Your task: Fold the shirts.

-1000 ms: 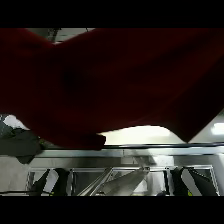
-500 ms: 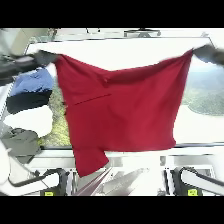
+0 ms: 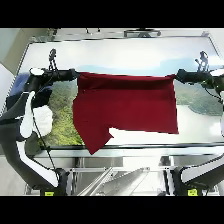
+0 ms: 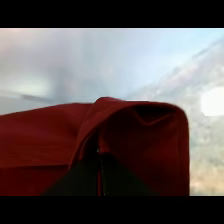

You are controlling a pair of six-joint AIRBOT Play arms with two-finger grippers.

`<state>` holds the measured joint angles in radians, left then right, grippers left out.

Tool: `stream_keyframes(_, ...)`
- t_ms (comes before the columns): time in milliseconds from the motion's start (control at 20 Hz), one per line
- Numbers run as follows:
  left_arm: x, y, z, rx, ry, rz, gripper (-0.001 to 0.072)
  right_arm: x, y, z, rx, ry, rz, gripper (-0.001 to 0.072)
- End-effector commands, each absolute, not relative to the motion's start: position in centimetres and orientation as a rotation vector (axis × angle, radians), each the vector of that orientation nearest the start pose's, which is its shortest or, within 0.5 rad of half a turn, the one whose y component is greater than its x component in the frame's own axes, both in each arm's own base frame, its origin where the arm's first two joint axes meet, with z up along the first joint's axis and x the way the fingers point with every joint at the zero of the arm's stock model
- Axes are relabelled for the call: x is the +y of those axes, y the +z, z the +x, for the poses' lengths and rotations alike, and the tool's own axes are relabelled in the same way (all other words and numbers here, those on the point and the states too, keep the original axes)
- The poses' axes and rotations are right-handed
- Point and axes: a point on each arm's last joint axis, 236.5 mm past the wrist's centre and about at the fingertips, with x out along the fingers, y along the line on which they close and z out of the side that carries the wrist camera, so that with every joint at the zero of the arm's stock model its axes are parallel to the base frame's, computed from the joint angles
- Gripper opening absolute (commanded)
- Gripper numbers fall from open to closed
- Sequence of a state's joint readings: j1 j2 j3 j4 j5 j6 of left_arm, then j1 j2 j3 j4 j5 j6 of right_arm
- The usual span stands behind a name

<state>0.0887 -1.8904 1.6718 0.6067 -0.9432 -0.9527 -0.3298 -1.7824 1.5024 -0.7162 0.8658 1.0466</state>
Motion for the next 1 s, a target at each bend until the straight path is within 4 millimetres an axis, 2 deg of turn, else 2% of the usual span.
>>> stream_keyframes(0,-8.5,-1.1,59.0,0.943,-0.474,-0.339,0.0014,-6.8,-2.0,56.3,0.895,0.177,0.445,0.0017)
stream_keyframes(100,-8.5,-1.7,57.5,1.019,-0.49,-0.307,0.0014,-6.8,-3.3,54.3,0.993,0.194,0.393,0.0017)
stream_keyframes(200,-9.6,-2.8,56.0,1.079,-0.516,-0.29,0.0014,-5.4,-4.5,52.7,1.072,0.24,0.395,0.0017)
stream_keyframes(300,-11.1,-4.5,55.1,1.115,-0.526,-0.276,0.0014,-4.2,-5.4,52.0,1.114,0.269,0.393,0.0017)
stream_keyframes(400,-10.8,-6.6,54.4,1.161,-0.479,-0.189,0.0014,-4.3,-6.0,51.6,1.141,0.257,0.357,0.0017)
stream_keyframes(500,-9.7,-8.0,53.7,1.213,-0.413,-0.085,0.0014,-5.3,-7.0,50.9,1.182,0.216,0.302,0.0017)
stream_keyframes(650,-10.0,-8.6,53.3,1.235,-0.395,-0.015,0.0014,-6.3,-7.9,50.1,1.229,0.173,0.275,0.0017)
stream_keyframes(800,-11.1,-8.6,53.0,1.239,-0.414,-0.001,0.0014,-6.1,-8.9,49.3,1.278,0.169,0.302,0.0017)
stream_keyframes(950,-11.2,-8.7,52.7,1.251,-0.418,-0.001,0.0014,-5.6,-9.5,48.6,1.316,0.185,0.31,0.0017)
